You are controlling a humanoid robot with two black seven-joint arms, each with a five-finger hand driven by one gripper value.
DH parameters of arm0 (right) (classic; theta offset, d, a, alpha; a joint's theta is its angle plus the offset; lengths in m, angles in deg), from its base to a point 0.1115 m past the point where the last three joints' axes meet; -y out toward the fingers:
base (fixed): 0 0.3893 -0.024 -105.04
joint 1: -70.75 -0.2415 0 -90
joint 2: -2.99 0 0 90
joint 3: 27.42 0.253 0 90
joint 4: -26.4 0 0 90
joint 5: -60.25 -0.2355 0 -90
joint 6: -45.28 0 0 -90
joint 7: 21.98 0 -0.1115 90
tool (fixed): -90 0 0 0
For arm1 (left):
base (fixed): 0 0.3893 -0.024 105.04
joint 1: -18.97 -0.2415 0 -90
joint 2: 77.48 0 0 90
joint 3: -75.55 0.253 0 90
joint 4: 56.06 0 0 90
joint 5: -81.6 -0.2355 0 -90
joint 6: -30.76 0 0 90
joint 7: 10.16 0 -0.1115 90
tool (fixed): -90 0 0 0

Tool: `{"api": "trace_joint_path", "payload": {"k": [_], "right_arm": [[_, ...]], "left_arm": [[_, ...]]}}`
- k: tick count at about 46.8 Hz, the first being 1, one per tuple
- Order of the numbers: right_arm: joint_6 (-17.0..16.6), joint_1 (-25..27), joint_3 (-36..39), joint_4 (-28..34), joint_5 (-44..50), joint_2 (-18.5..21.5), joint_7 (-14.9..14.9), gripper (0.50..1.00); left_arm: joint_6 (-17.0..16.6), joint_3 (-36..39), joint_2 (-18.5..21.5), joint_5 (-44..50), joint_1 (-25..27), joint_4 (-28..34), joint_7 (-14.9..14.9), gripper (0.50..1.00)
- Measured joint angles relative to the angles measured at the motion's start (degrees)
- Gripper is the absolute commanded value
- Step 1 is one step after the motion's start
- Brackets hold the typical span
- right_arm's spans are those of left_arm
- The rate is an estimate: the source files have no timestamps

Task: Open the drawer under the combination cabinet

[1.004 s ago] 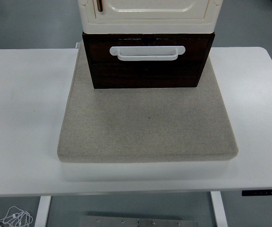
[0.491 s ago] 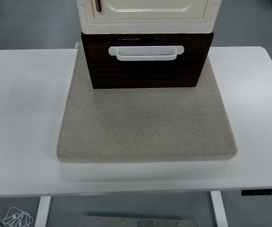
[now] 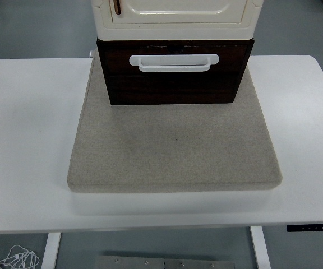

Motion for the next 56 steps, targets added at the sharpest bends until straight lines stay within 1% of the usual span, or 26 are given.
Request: {"api": "trace_joint_path", "payload": {"k": [8, 16, 23, 32, 37, 41, 43, 46, 56], "right_arm": [[0.0, 0.0, 0.0, 0.0, 0.0, 0.0, 0.0, 0.926], [0.0, 0.0, 0.0, 0.0, 0.0, 0.0, 0.0, 0.926], [0.0, 0.0, 0.0, 0.0, 0.0, 0.0, 0.0, 0.926], [0.0, 0.0, 0.0, 0.0, 0.0, 0.0, 0.0, 0.926], [0.0, 0.0, 0.0, 0.0, 0.0, 0.0, 0.0, 0.926], [0.0, 0.0, 0.0, 0.0, 0.0, 0.0, 0.0, 0.926], [0.0, 0.0, 0.0, 0.0, 0.0, 0.0, 0.0, 0.926], [0.0, 0.0, 0.0, 0.0, 0.0, 0.0, 0.0, 0.926], [0.0, 0.0, 0.0, 0.0, 0.0, 0.0, 0.0, 0.926]], "left_arm": [[0.0, 8.0, 0.1, 0.0, 2.7, 7.0, 0.0, 1.000], [-0.3, 19.7, 0.6, 0.0, 6.6, 14.6, 0.1, 1.000], [-0.4, 29.6, 1.0, 0.1, 10.3, 19.8, 0.1, 1.000], [-0.2, 41.3, 1.0, 0.1, 14.5, 24.9, 0.3, 1.000], [0.3, 49.8, -0.1, 0.3, 19.4, 26.3, 0.4, 1.000], [2.8, 55.3, -1.2, 0.7, 22.2, 26.4, 0.7, 1.000], [4.5, 56.6, -1.4, 0.8, 22.5, 26.4, 0.7, 1.000], [6.1, 57.7, -1.5, 0.8, 22.6, 26.4, 0.7, 1.000], [7.1, 62.9, -2.3, 0.8, 22.9, 26.0, -0.4, 1.000]]}}
